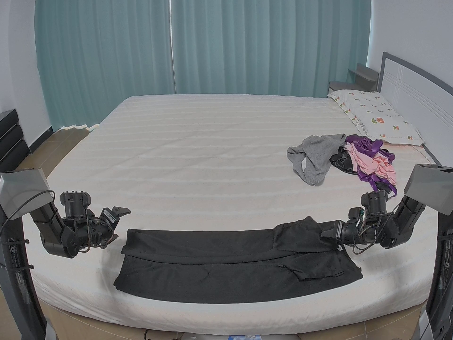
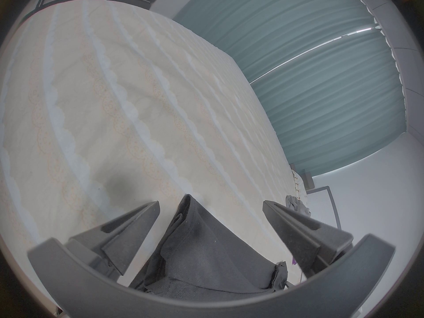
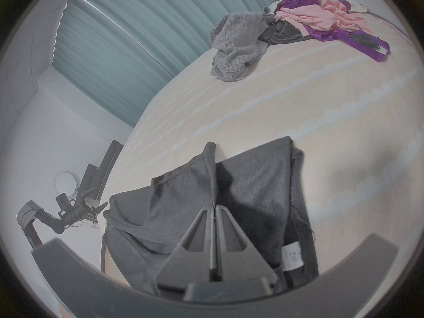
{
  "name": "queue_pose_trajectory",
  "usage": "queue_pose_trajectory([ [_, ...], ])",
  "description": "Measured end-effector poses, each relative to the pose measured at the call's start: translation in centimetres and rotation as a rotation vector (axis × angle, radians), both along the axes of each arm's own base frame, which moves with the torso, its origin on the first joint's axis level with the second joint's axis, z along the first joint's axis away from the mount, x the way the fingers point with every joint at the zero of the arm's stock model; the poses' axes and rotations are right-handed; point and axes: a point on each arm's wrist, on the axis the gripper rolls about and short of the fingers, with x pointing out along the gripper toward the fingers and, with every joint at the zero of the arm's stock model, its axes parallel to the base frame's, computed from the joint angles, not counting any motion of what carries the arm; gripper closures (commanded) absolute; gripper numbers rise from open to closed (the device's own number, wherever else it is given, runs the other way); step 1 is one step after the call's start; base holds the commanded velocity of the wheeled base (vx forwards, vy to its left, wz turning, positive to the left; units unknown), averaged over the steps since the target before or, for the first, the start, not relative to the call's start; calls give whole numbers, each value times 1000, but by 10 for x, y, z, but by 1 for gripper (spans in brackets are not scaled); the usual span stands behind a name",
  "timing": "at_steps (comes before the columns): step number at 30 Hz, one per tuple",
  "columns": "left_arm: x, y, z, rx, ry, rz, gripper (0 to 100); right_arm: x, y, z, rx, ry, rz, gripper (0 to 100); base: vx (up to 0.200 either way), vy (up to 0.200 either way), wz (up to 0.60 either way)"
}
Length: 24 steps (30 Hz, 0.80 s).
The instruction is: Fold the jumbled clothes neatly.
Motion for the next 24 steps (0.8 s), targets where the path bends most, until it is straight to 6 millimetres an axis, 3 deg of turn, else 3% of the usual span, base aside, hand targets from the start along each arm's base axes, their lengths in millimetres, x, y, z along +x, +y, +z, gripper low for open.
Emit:
queue_pose_trajectory([
  [16,0,0,0,0,-2,1,0,-24,-10,18,2,9,-23,100,0,0,0],
  [24,0,1,0,-3,-1,1,0,-37,-12,16,-21,26,-4,100,0,0,0],
])
